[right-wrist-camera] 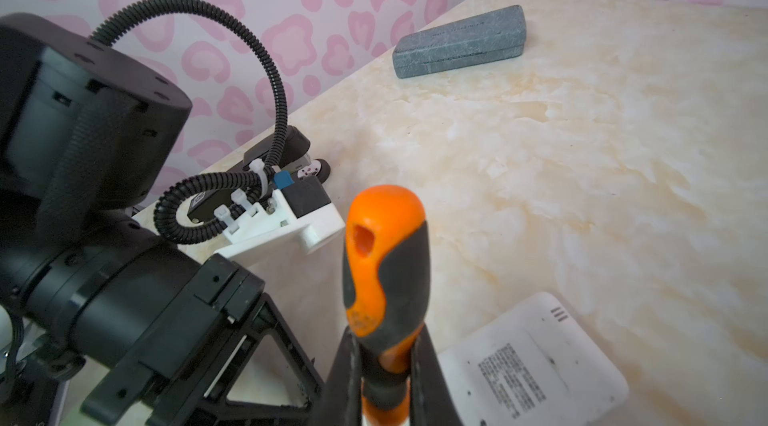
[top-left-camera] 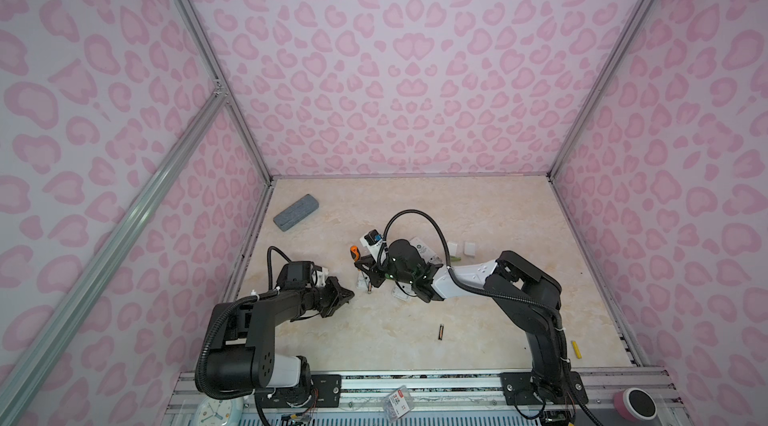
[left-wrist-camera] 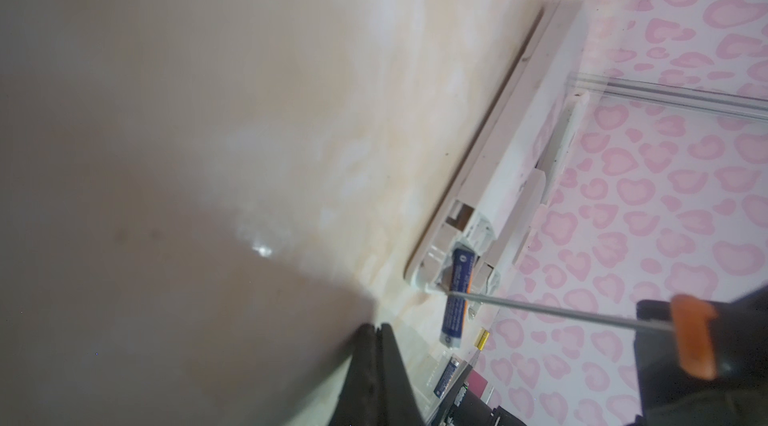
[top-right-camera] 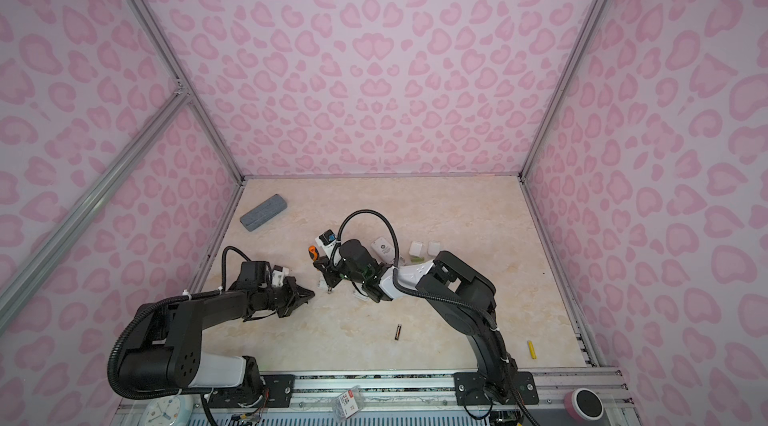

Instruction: Unload the batteries from the remote control

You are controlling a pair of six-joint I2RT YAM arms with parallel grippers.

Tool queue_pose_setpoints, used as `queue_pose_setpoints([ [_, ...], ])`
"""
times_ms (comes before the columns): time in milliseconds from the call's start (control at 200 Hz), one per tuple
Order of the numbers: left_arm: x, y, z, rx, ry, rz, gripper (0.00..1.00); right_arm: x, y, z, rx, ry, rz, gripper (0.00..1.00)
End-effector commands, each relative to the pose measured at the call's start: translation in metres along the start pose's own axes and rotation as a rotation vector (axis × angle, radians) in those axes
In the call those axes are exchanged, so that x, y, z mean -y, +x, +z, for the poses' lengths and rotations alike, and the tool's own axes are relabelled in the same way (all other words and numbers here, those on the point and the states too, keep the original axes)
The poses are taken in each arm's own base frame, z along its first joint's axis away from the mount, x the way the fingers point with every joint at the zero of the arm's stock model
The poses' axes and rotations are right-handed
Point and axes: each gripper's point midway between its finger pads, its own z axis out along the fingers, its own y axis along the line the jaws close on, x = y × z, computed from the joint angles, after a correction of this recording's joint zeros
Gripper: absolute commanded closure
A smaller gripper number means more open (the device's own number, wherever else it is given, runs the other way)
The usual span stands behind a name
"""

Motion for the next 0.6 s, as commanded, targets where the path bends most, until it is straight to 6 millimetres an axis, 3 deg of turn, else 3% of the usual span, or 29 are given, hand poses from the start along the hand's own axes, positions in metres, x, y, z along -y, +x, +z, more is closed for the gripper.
queue_pose_setpoints([
  [0, -0.017, 0.005, -0.001, 0.002, -0.082, -0.035, 0.96, 0.011, 0.004, -0.007, -0.004, 0.078, -0.018, 1.0],
  [365, -0.009, 0.003, -0.002, 0.004, -0.065, -0.018, 0.96, 0.033, -0.006, -0.041, 0.04, 0.252, -0.007, 1.0],
  [595, -0.007, 0.004, -0.003, 0.001, -0.061, -0.012, 0.96, 0.031, -0.021, -0.054, 0.094, 0.266, -0.004, 1.0],
])
